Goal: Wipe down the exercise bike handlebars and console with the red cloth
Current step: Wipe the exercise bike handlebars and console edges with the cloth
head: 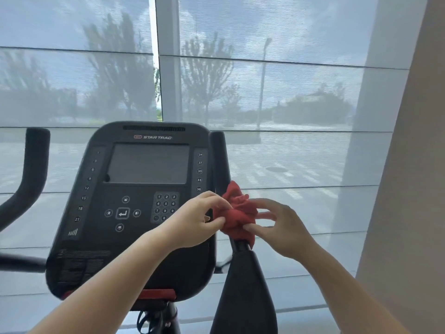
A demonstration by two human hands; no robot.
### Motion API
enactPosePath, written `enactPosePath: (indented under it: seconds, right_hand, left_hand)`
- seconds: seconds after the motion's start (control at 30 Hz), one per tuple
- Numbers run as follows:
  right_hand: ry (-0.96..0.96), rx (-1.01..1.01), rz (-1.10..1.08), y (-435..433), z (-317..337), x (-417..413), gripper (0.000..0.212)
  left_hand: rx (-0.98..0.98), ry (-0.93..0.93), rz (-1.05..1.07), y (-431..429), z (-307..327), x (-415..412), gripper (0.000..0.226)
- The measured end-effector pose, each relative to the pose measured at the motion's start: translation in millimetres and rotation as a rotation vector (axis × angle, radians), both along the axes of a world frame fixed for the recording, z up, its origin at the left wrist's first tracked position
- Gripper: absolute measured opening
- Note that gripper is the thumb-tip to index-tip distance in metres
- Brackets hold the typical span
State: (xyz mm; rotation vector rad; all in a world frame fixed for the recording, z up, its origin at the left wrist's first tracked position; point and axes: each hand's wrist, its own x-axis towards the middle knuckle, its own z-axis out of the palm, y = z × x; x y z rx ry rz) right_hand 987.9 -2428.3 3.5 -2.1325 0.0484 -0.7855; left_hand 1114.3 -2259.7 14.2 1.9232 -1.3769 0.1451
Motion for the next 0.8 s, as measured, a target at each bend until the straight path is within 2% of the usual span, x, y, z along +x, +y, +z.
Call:
enactPosePath:
  seconds: [0.17, 0.23, 0.33, 0.43, 0.57, 0.7, 0.8]
  right_hand:
    - [-0.059, 0.107, 0.000, 7.3, -5.5, -1.7, 0.051]
    - [-0.072, 0.163, 0.026, 6.1, -7.7, -7.0, 0.051]
    - [-0.064, 0.157, -0.005, 5.4, -6.5, -14.4, 0.044]
    - [-0.044, 0.126, -0.029, 8.1, -1.0, -22.5, 0.032]
    - [0.025, 0.029, -0.061, 16.3, -1.0, -35.4, 0.025]
    - [0.094, -0.022, -0.075, 22.5, -7.0, -39.6, 0.024]
    - [0.121, -0.021, -0.096, 20.6, -9.5, -38.2, 0.028]
  left_hand:
    - [0.046, -0.043, -0.109, -5.7, -0.5, -11.4, 0.064]
    - [0.008, -0.116, -0.082, -11.9, -5.3, -13.4, 0.057]
    - [-0.053, -0.109, -0.027, -13.5, -7.8, -15.4, 0.042]
    - [-0.090, 0.001, -0.018, -6.0, -8.6, -16.2, 0.039]
    - [-0.188, 0.148, 0.096, 12.2, -2.8, -6.4, 0.036]
    - [-0.402, 0.332, 0.208, 19.7, 18.3, 16.8, 0.030]
    - [-0.564, 0.398, 0.271, 11.3, 40.6, 25.8, 0.027]
